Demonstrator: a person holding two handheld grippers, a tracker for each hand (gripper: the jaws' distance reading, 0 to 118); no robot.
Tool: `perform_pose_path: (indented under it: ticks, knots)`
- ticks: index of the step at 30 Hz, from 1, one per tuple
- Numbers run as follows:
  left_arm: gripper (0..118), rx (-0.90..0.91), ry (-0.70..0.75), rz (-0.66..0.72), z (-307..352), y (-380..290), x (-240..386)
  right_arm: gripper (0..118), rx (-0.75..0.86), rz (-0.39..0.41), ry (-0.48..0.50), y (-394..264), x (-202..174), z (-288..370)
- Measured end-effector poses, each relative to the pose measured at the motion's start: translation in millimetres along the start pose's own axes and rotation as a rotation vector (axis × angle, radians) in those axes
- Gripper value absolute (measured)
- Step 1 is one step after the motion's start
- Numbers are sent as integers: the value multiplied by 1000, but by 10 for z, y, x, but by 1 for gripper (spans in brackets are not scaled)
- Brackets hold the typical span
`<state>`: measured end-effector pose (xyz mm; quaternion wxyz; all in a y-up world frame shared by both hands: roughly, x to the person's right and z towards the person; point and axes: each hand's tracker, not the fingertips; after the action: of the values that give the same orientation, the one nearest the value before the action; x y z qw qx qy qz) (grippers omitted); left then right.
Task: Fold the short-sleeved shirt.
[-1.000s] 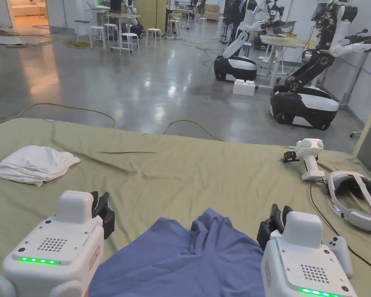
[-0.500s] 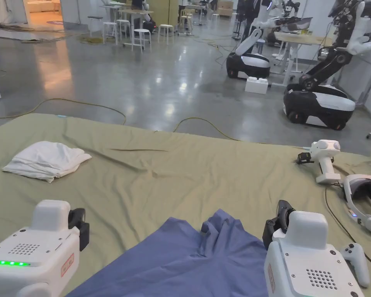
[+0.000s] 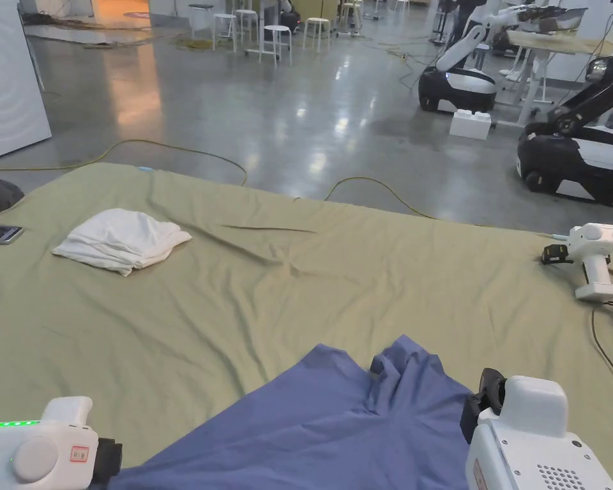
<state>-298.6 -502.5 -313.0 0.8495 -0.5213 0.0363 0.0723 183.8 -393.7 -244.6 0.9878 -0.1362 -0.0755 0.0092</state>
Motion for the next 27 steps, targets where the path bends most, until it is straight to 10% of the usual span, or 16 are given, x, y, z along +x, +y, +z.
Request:
perform_pose_path:
  ticks: [11,15,21,24,27]
  knots:
    - [43,-54,51,70,-354,-173,74,0,-73,7,-2,-149,39,-126]
    - [9,-33,53,41,-361,-198,180,0,-102,-1,-2,-199,75,-228]
    - [5,-17,46,4,-292,-203,178,2,-221,11,-16,-200,293,-740]
    - [5,16,22,15,-176,-203,137,51,-374,56,13,-189,495,-1296]
    - [5,46,13,3,-66,-192,155,53,-517,68,72,-242,682,-1864]
